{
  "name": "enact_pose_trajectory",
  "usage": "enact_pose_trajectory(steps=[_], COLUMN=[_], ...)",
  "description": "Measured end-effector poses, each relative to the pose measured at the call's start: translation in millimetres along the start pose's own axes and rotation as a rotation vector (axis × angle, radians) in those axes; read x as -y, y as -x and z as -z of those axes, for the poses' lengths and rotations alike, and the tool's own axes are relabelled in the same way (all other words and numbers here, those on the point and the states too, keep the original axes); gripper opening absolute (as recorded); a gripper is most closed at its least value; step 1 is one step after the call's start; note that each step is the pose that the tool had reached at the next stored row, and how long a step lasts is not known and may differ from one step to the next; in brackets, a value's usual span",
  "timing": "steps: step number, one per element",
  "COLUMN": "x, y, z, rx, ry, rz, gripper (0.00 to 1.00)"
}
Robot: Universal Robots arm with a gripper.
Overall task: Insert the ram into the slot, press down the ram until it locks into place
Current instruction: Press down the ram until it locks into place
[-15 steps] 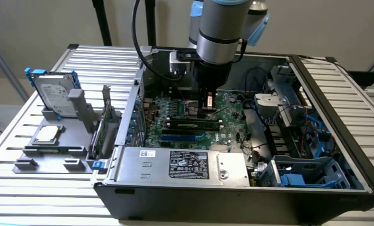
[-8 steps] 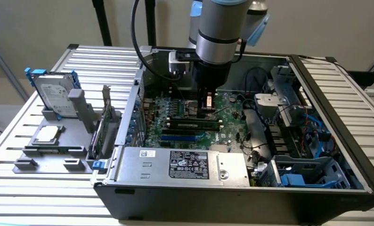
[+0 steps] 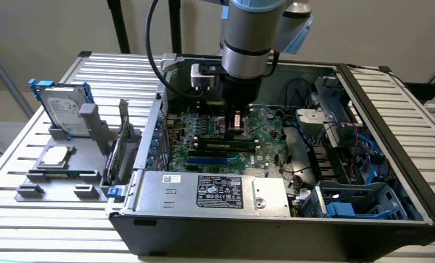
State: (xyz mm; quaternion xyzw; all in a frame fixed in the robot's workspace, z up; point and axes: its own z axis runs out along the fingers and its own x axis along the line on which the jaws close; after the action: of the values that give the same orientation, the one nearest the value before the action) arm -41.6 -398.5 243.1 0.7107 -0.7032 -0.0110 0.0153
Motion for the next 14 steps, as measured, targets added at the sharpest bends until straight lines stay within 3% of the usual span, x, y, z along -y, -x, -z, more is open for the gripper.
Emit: enact_pose_trajectory(steps=[14], x=[0.6], y=[4.8], z=[-9.5], rx=[0.0], ry=[0.0], rz=[-0.001], gripper=[0.1])
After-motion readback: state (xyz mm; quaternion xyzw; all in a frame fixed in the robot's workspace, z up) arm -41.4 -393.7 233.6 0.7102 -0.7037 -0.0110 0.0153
